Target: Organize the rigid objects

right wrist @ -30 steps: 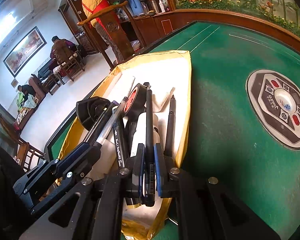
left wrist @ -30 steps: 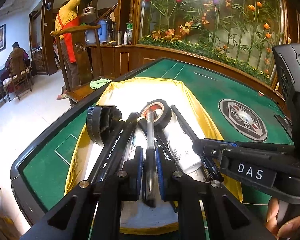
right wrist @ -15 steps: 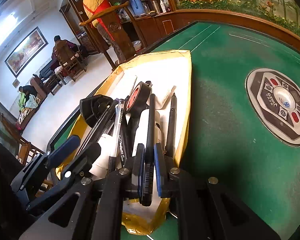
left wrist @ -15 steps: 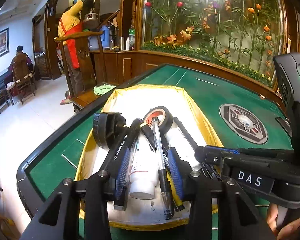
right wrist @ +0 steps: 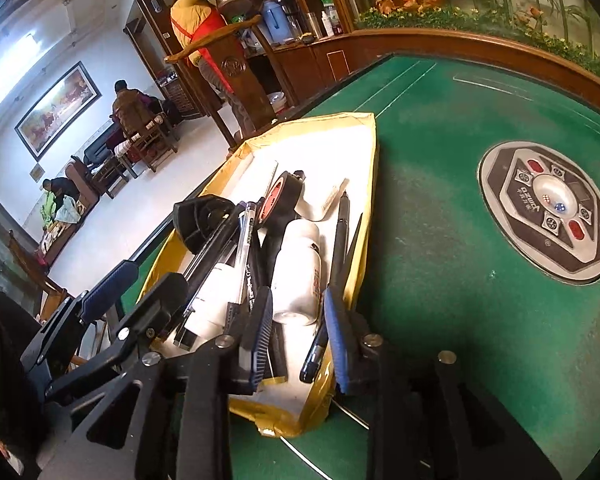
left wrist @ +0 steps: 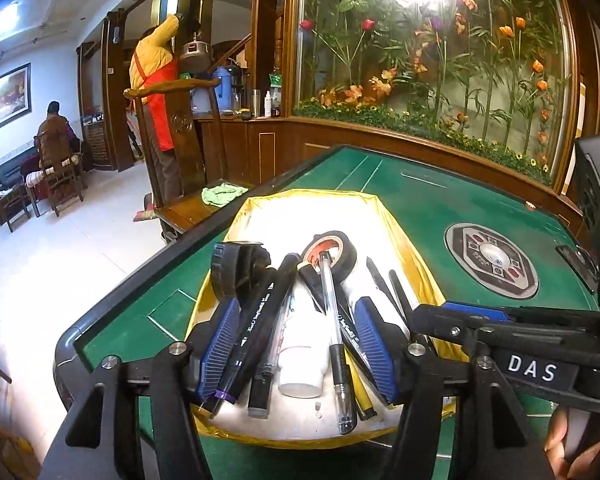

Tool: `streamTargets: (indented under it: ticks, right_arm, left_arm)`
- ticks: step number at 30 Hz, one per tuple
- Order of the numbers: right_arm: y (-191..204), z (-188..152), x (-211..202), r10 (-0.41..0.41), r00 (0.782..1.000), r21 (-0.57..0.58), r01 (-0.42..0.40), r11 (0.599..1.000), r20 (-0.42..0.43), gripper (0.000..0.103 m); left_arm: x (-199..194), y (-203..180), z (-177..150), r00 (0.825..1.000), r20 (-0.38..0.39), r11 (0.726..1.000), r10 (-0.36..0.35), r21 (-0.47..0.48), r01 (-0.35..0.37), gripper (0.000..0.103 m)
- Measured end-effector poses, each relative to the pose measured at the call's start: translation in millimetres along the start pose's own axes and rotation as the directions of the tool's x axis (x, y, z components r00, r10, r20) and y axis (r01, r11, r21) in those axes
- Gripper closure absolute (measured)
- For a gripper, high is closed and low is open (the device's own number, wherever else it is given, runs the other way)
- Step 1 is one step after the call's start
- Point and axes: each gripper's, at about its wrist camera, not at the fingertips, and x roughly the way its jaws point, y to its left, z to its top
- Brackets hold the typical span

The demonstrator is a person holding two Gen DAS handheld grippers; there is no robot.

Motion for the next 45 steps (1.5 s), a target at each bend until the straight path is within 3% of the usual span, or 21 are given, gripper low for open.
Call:
streamTargets:
  ticks: [12, 24, 30, 34, 38, 41, 45]
  right_arm:
    - [-6, -14, -27, -0.024, 0.998, 0.003, 0.024, 1.000, 0.056, 0.053]
    - [-15, -43, -53, -0.071, 0.992, -0.014, 0.072, 0.997, 0.105, 0.033]
    - [-3, -59, -65, -0.111, 0.972, -0.127, 0.139, 0.982, 0.209, 0.012]
    - [-3, -68, -70, -0.117, 0.958, -0.185, 0.169, 0.968, 0.261, 0.011]
    - [-15, -68, -77, -0.090, 0.956, -0.158, 0.139, 0.978, 0.280, 0.011]
    - [-20, -69, -83, -0.085, 0.950, -0.145, 0.133, 0.980, 0.301, 0.011]
    - [-21, -69, -84, -0.075, 0.951, -0.133, 0.120, 0.984, 0.300, 0.011]
  left_arm:
    - [-25, -9, -3, 0.998, 0.045, 0.999, 0.043, 0.029, -0.044, 0.030]
    - [-52, -12, -16, 0.985, 0.142, 0.994, 0.095, 0.038, -0.102, 0.002]
    - [-68, -2, -27, 0.981, 0.188, 0.998, 0.057, 0.002, -0.058, 0.001]
    - [-82, -4, -32, 0.968, 0.238, 0.995, 0.081, 0.032, -0.091, 0.001]
    - [-79, -19, -36, 0.976, 0.198, 0.986, 0.085, 0.125, -0.111, 0.001]
    - [-80, -22, -37, 0.983, 0.175, 0.990, 0.049, 0.124, -0.071, 0.001]
    - [-72, -25, -27, 0.991, 0.109, 0.991, 0.075, 0.103, -0.086, 0.001]
